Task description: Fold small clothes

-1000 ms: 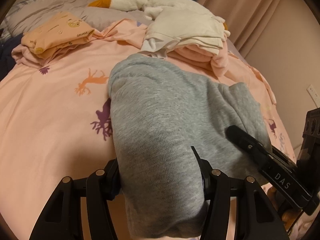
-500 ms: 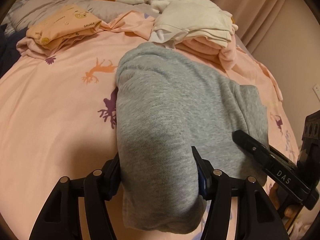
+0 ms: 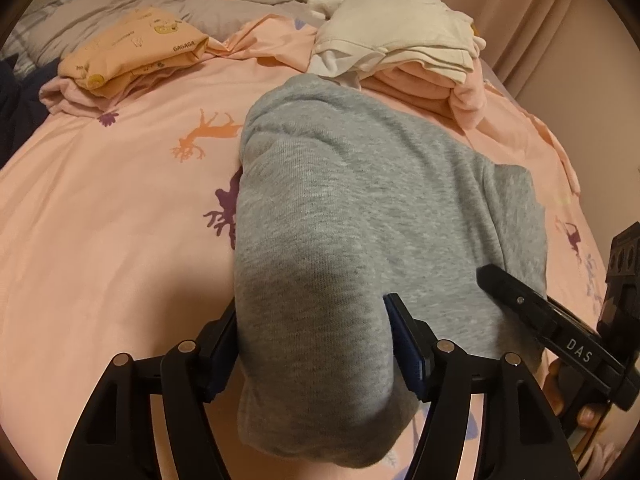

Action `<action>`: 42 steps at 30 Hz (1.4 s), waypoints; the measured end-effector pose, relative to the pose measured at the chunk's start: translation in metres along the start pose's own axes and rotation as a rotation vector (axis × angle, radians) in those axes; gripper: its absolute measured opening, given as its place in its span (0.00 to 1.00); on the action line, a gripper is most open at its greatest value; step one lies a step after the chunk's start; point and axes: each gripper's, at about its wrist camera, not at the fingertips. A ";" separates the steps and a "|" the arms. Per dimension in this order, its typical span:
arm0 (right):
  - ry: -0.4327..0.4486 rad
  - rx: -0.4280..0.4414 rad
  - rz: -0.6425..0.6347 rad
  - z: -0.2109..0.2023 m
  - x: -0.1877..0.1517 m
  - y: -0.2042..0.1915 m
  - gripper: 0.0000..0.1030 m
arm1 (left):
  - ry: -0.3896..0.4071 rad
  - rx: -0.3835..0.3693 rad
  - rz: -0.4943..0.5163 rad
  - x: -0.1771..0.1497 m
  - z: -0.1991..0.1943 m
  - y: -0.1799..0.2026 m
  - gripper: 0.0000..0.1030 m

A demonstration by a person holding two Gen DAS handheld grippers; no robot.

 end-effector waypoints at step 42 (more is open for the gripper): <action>0.029 -0.062 -0.131 0.008 0.004 -0.018 0.13 | 0.088 0.158 0.258 -0.022 -0.012 0.040 0.61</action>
Point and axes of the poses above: each gripper's, at about its wrist camera, not at the fingertips, and z roughly the way its jaws point, y to its right, x to its top, and after that the axes turned 5 degrees about -y, right-handed
